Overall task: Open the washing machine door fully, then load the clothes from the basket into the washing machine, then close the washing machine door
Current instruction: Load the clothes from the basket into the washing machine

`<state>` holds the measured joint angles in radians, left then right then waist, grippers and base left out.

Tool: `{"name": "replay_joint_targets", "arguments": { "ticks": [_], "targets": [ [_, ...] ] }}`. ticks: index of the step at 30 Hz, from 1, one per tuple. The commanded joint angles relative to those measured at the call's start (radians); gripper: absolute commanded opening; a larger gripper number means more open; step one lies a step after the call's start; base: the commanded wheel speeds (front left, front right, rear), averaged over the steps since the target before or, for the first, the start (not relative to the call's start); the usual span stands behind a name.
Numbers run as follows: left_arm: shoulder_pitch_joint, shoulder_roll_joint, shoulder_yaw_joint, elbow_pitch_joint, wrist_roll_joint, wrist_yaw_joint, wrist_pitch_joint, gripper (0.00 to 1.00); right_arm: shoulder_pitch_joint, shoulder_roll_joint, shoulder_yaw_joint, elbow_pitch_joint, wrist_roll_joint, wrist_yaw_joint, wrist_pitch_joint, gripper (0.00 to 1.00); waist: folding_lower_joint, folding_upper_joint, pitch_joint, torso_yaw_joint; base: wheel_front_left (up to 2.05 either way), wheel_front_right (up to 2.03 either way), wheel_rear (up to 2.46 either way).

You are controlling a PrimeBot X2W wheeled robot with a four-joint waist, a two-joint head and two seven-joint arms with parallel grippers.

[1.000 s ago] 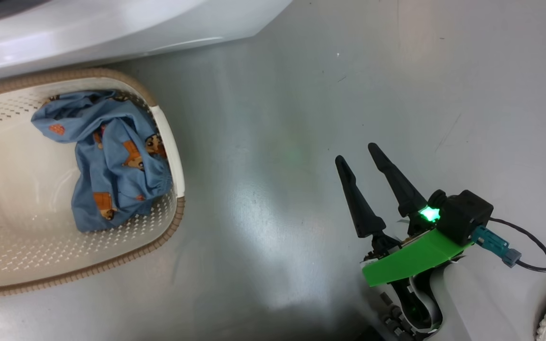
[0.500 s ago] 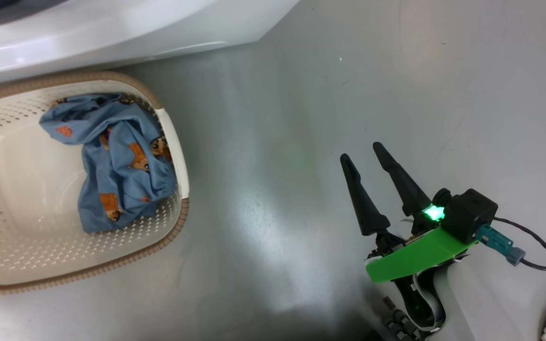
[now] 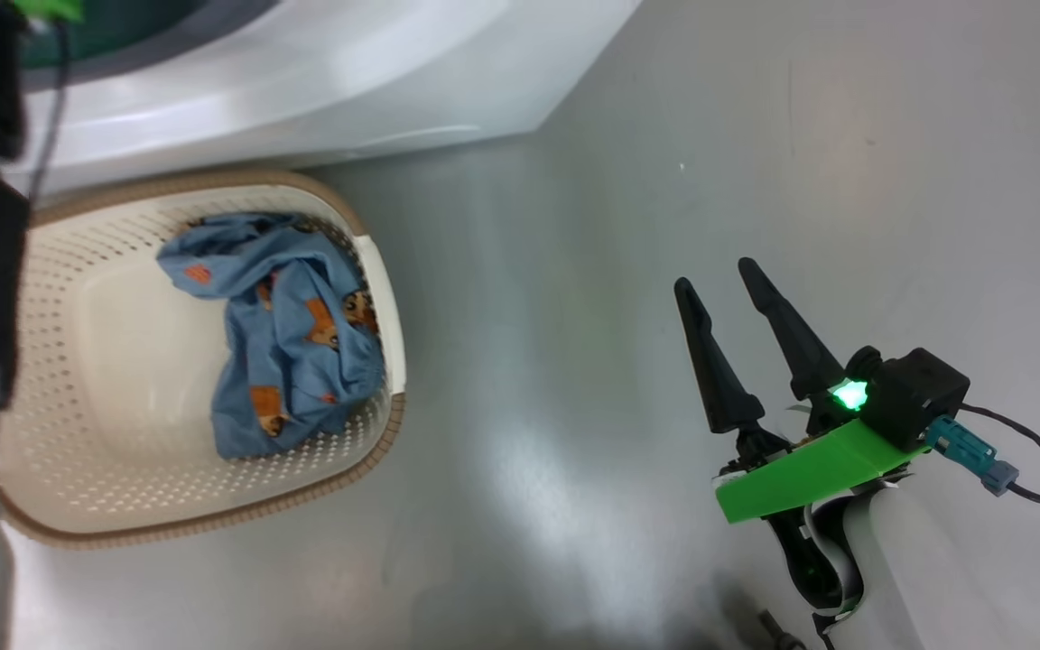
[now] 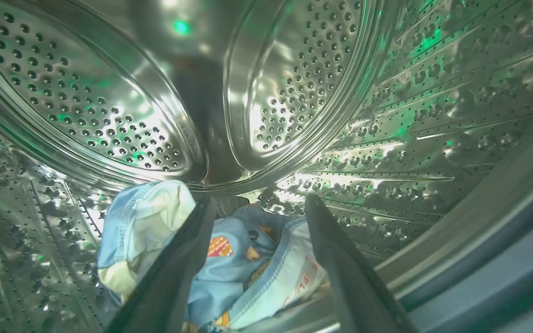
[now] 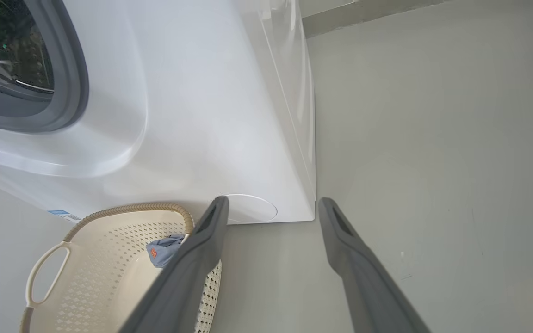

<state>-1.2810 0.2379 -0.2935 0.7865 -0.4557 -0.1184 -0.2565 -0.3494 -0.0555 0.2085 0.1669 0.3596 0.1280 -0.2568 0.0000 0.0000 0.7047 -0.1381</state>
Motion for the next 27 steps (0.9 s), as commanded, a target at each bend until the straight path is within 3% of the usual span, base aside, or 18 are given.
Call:
{"name": "replay_joint_targets", "arguments": {
  "ticks": [1,12,27],
  "targets": [
    [0.017,0.037,0.019,-0.031,-0.001,0.006,-0.005,1.00,0.023,0.005,0.013,-0.015,-0.013,0.003,-0.005,1.00,0.0000,0.0000,-0.044,0.031,0.00,0.00,0.00],
    [0.228,-0.024,0.051,-0.142,0.032,0.014,-0.005,1.00,0.061,0.005,-0.076,0.019,-0.055,0.003,-0.005,1.00,0.0000,0.0000,-0.205,0.104,0.00,0.00,0.00],
    [0.557,-0.074,0.063,-0.341,0.100,0.057,-0.005,1.00,0.188,0.005,-0.095,0.054,-0.057,0.003,-0.005,1.00,0.0000,0.0000,-0.451,0.170,0.00,0.00,0.00]
  ]
}}
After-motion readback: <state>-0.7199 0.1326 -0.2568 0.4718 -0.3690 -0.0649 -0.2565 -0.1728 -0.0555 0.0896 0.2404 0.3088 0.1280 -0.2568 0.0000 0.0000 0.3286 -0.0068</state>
